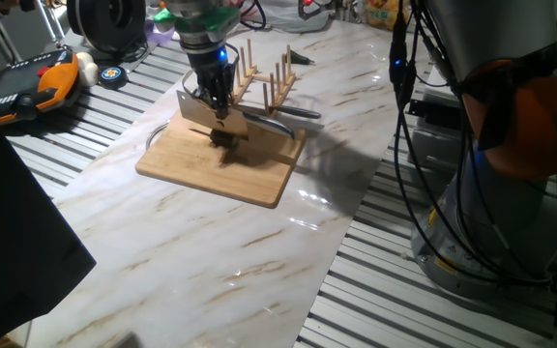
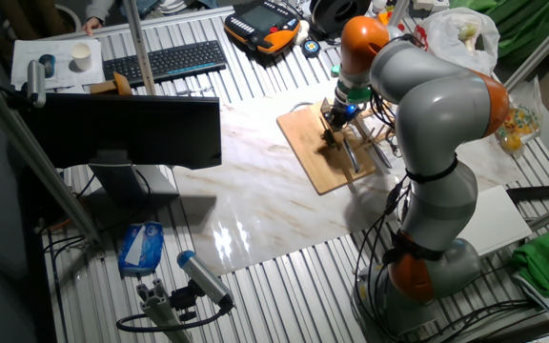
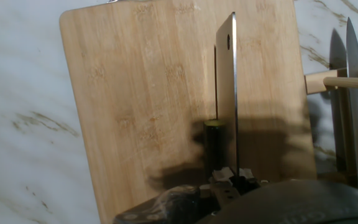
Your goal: Cut the cucumber into segments
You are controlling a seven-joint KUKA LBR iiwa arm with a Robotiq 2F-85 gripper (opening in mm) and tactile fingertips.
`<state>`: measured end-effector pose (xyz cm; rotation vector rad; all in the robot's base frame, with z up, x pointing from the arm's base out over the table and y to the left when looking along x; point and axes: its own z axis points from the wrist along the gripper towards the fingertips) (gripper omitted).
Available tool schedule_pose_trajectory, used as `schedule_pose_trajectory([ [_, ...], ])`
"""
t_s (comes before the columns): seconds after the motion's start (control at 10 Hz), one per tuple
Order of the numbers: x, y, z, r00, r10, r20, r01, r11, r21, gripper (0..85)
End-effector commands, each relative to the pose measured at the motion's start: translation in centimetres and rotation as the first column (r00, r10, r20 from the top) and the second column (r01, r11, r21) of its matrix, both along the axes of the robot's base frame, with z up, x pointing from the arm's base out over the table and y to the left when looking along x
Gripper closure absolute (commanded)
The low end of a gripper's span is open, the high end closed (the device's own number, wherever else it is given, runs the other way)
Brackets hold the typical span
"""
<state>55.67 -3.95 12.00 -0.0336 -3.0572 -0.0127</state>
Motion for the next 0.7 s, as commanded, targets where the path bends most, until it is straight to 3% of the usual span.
schedule_pose_trajectory([
  [0.0, 0.06, 0.00, 0.07, 1.000, 0.000, 0.002, 0.000, 1.000, 0.000, 84.3],
  [0.6, 0.08, -0.01, 0.05, 1.000, -0.008, -0.011, 0.008, 1.000, -0.004, 84.3],
])
